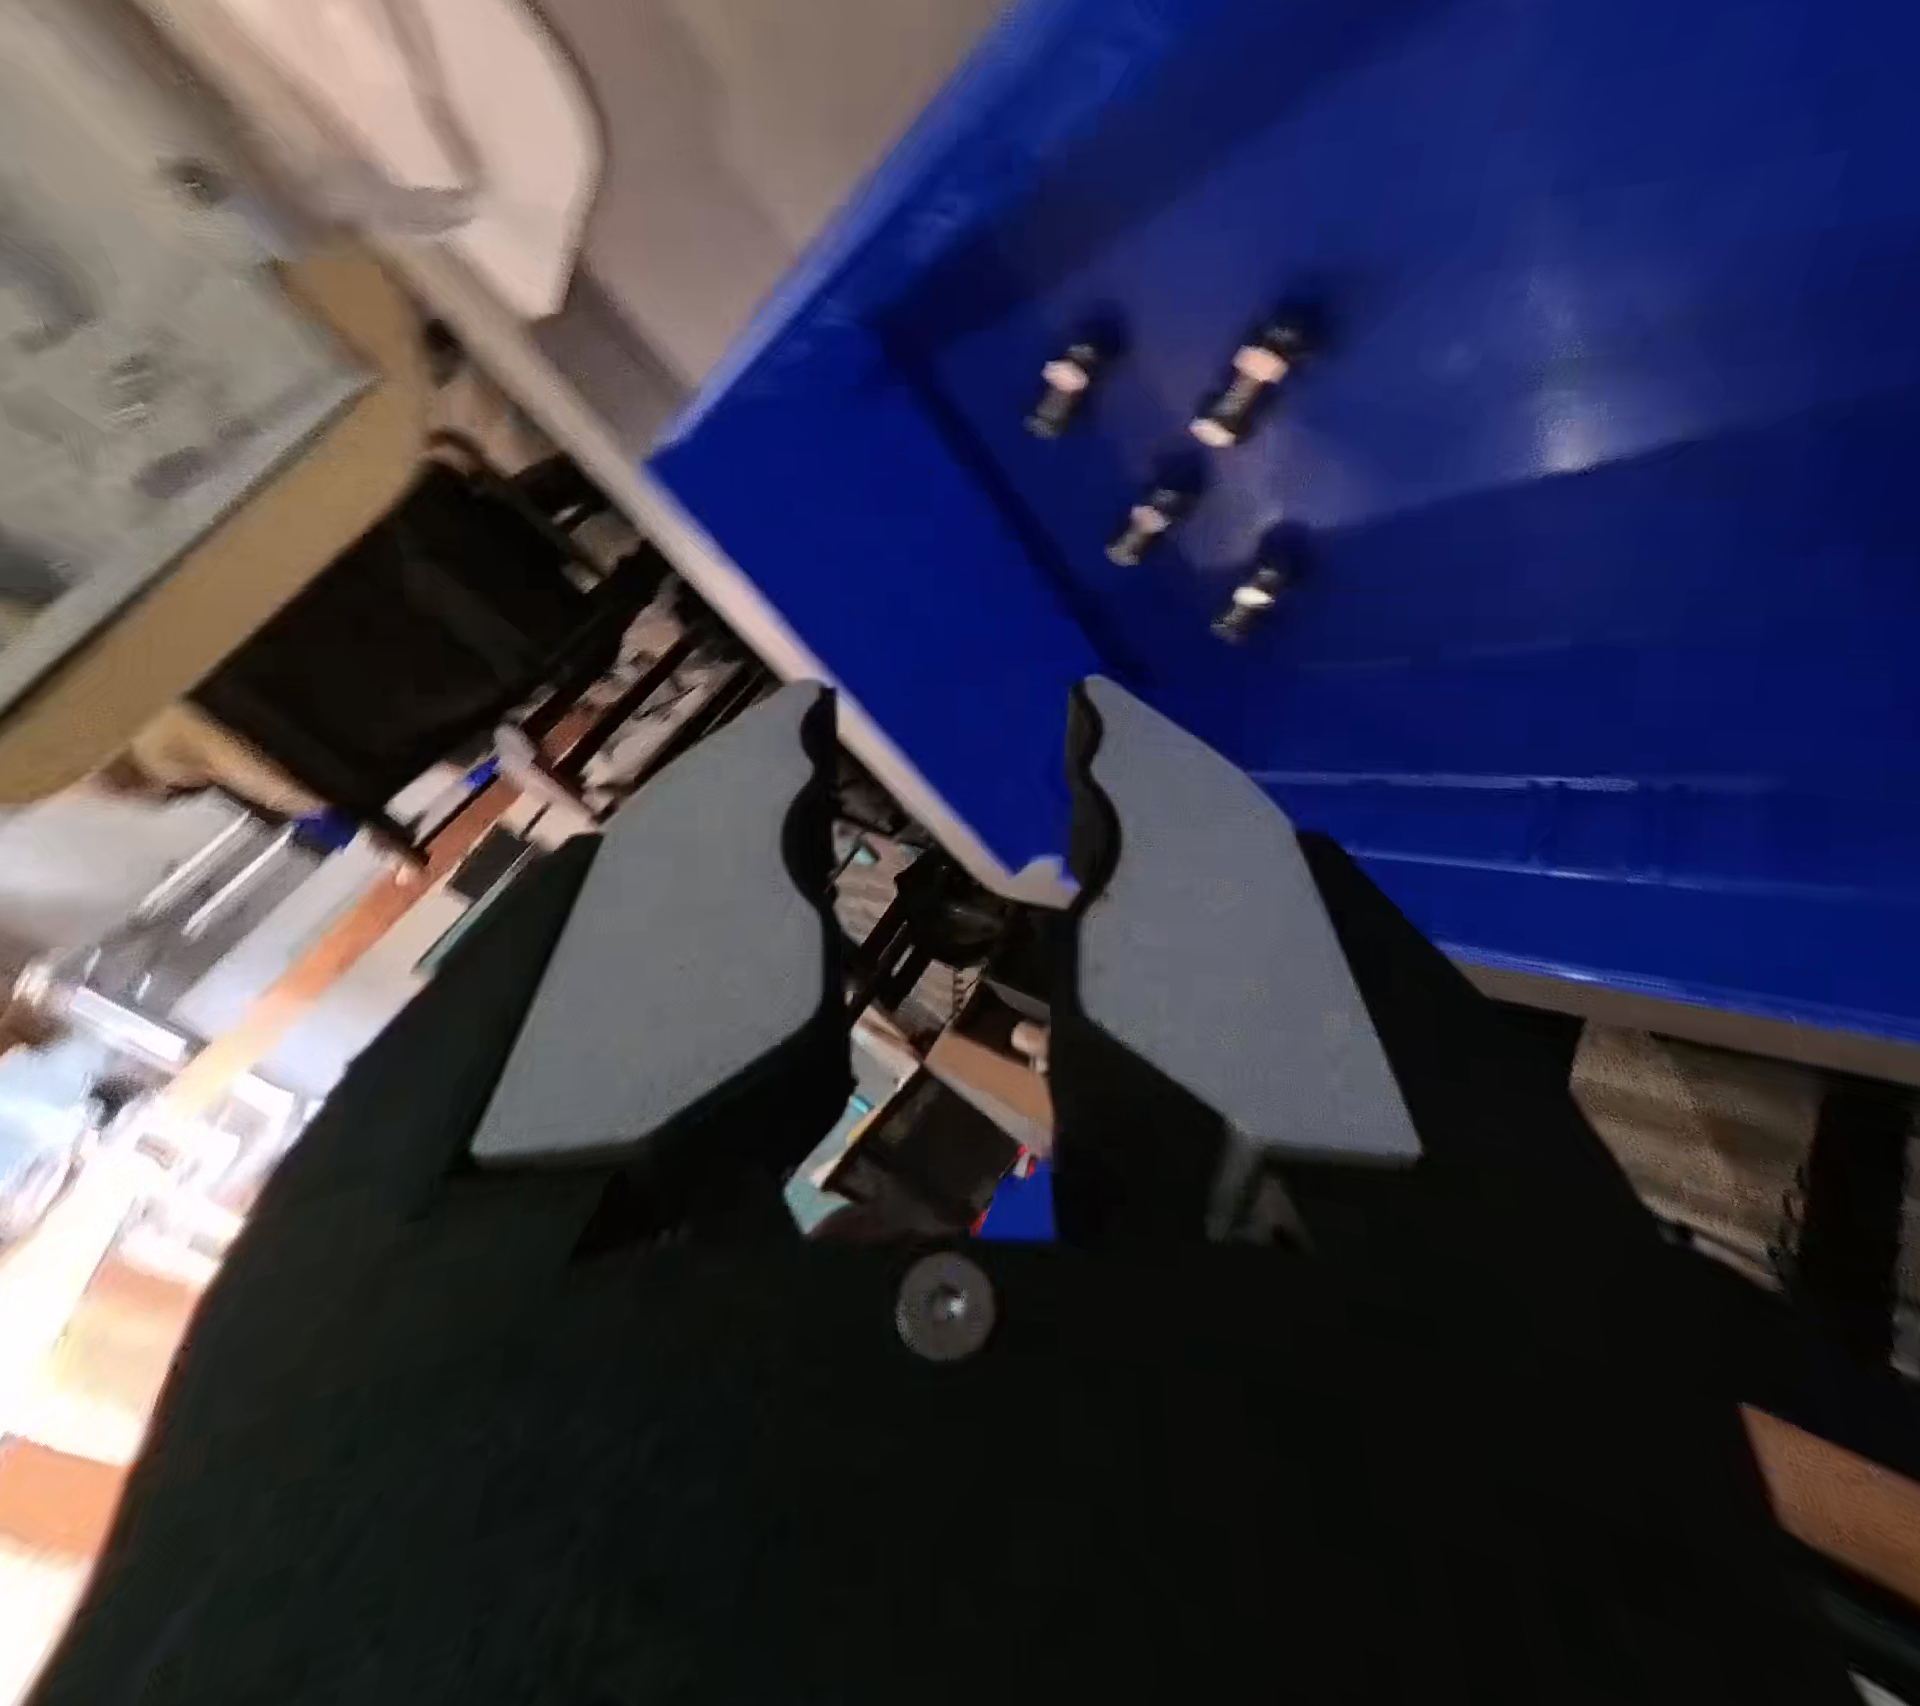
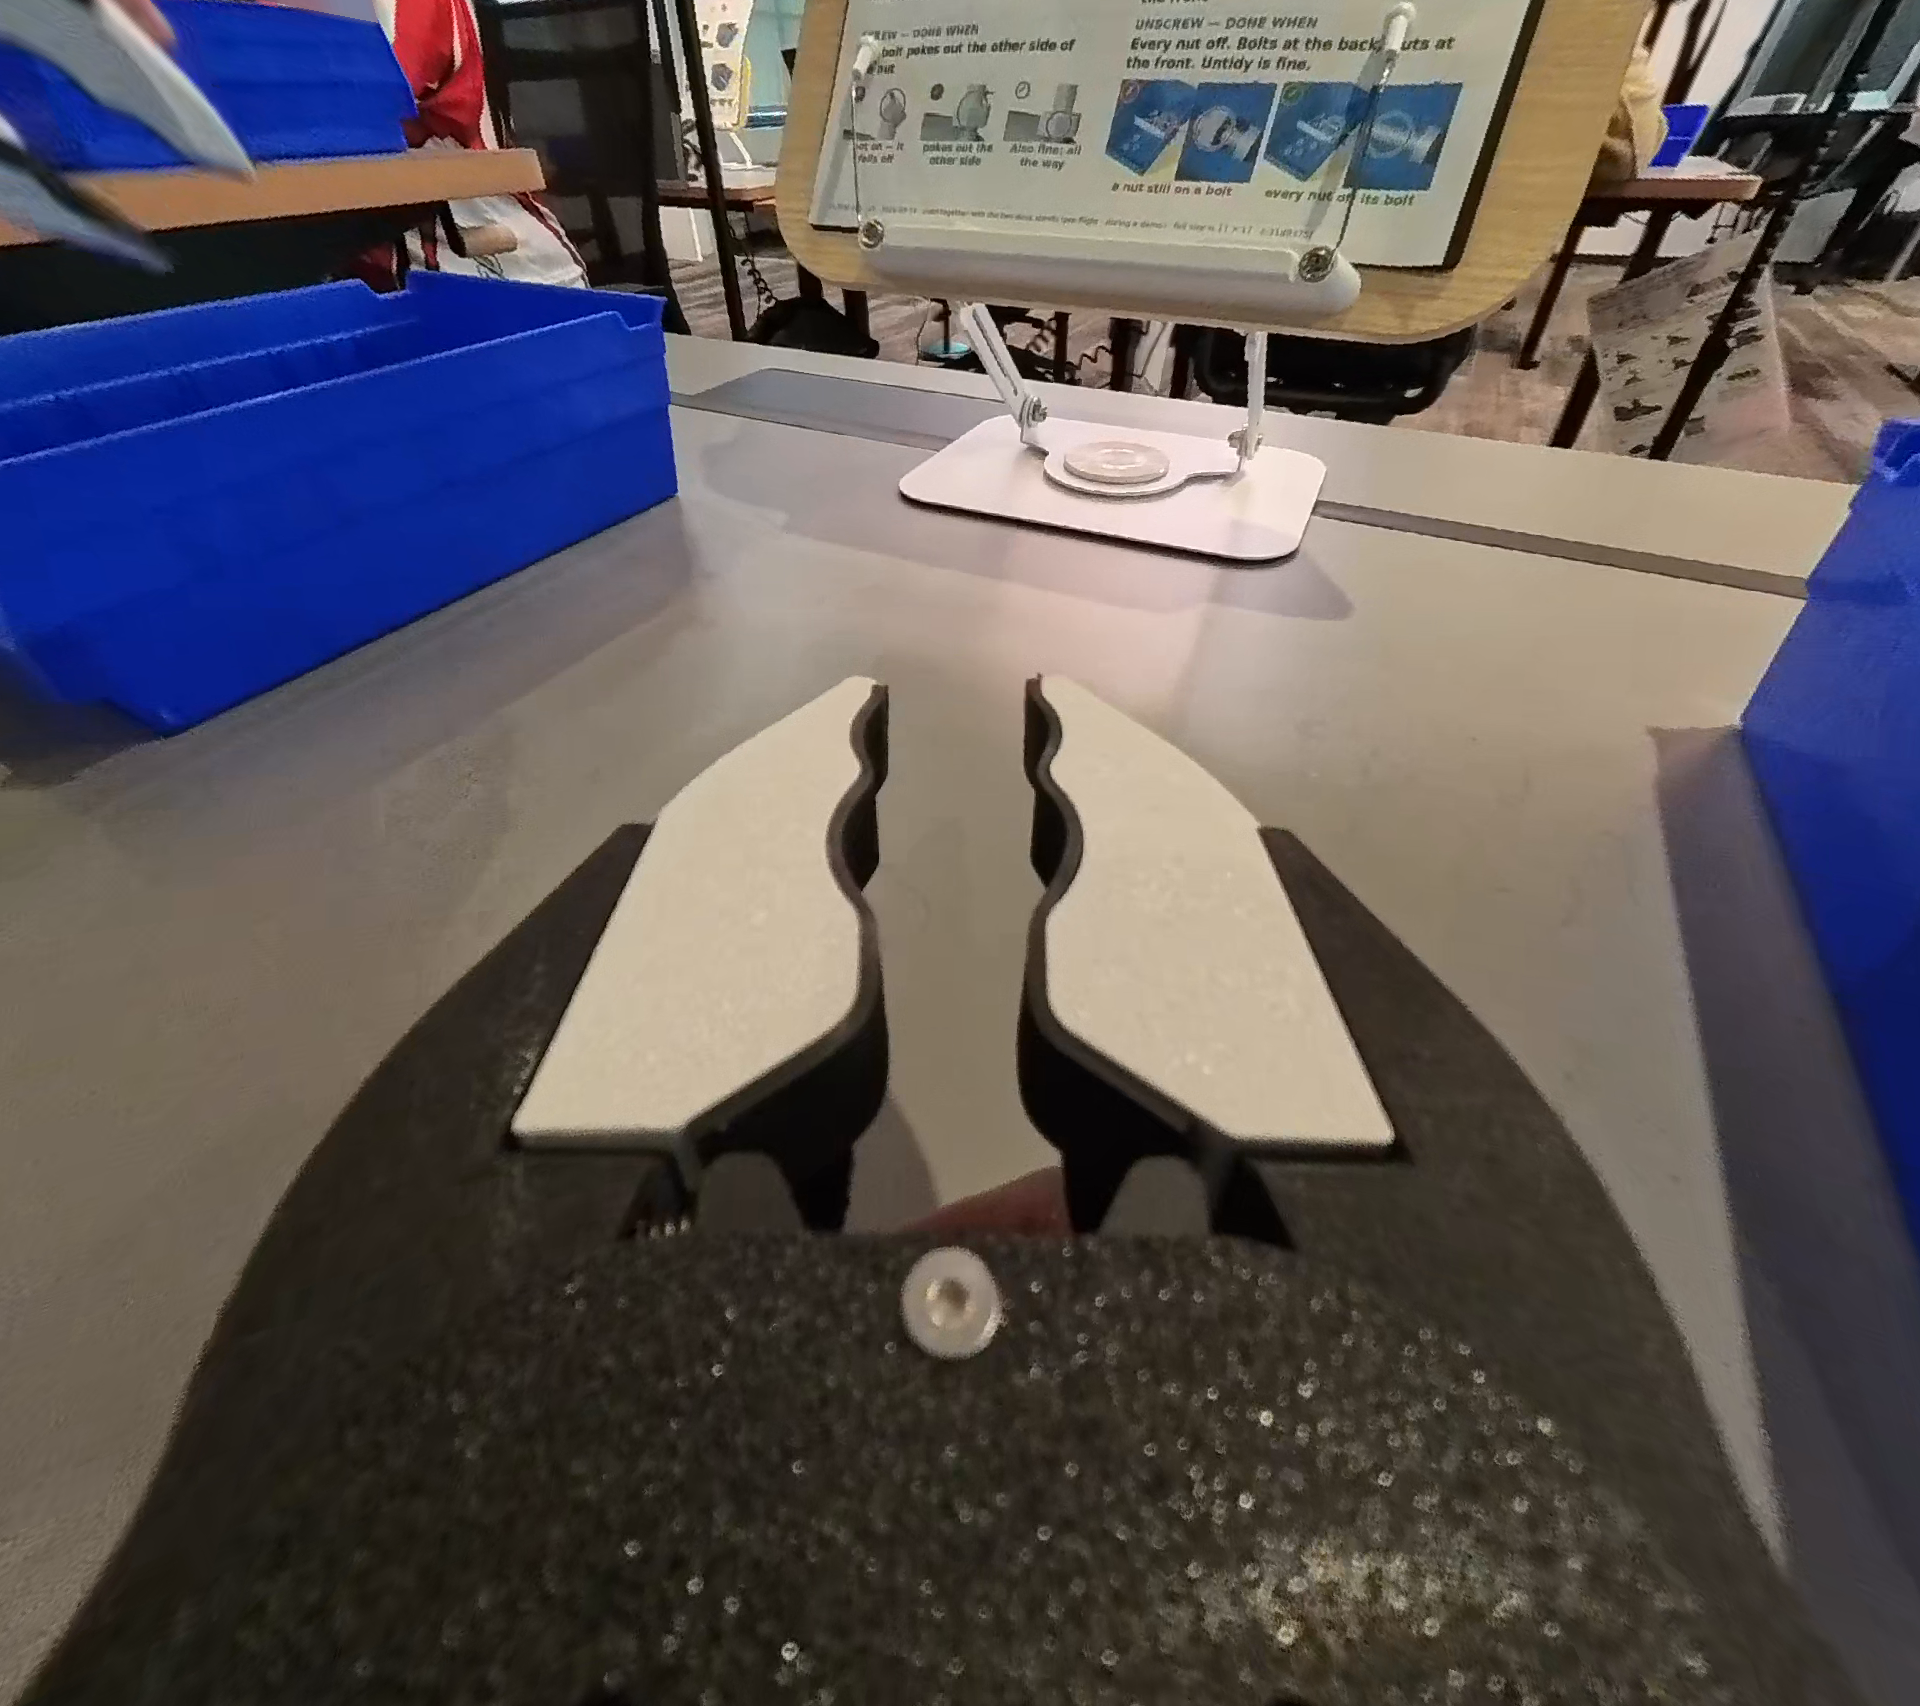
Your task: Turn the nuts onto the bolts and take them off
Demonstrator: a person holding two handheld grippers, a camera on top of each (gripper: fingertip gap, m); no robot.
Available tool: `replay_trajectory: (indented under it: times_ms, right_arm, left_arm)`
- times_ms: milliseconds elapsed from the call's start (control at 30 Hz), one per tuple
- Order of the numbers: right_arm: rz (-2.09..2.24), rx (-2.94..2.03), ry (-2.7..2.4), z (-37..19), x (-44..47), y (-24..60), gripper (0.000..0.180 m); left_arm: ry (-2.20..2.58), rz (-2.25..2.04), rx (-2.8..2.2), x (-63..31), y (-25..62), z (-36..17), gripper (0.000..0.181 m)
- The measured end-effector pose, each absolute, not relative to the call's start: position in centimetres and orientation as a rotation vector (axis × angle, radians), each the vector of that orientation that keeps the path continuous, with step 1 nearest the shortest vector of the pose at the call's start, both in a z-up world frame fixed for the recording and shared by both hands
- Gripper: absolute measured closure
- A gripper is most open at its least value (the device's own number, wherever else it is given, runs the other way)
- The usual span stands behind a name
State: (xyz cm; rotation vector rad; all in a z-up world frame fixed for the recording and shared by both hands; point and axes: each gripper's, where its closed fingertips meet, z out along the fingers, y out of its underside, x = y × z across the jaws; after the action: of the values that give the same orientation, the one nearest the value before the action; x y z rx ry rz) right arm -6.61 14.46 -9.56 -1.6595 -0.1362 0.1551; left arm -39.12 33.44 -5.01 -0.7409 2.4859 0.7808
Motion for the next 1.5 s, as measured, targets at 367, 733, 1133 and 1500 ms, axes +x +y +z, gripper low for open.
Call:
replay_trajectory:
  times_ms: [367, 733, 1133, 1500]
  right_arm:
    - [0.311, -1.643, -0.067, -9.4, -6.3, 14.4, 0.156]
    - [0.547, -1.669, 0.018, -9.9, -7.2, 15.1, 0.156]
    - [0.493, -1.679, -0.064, -9.9, -8.3, 15.1, 0.159]
    - [0.55, -1.682, -0.078, -10.0, -8.7, 14.8, 0.164]
  left_arm:
    - [2.873, 0.567, -0.407, -41.7, 35.3, -16.4, 0.131]
    - [2.971, 0.418, -0.441, -41.2, 36.2, -18.6, 0.136]
    - [3.085, 0.402, -0.493, -41.5, 36.6, -19.2, 0.163]
    - [2.603, 0.296, -1.202, -42.8, 34.9, -18.0, 0.163]
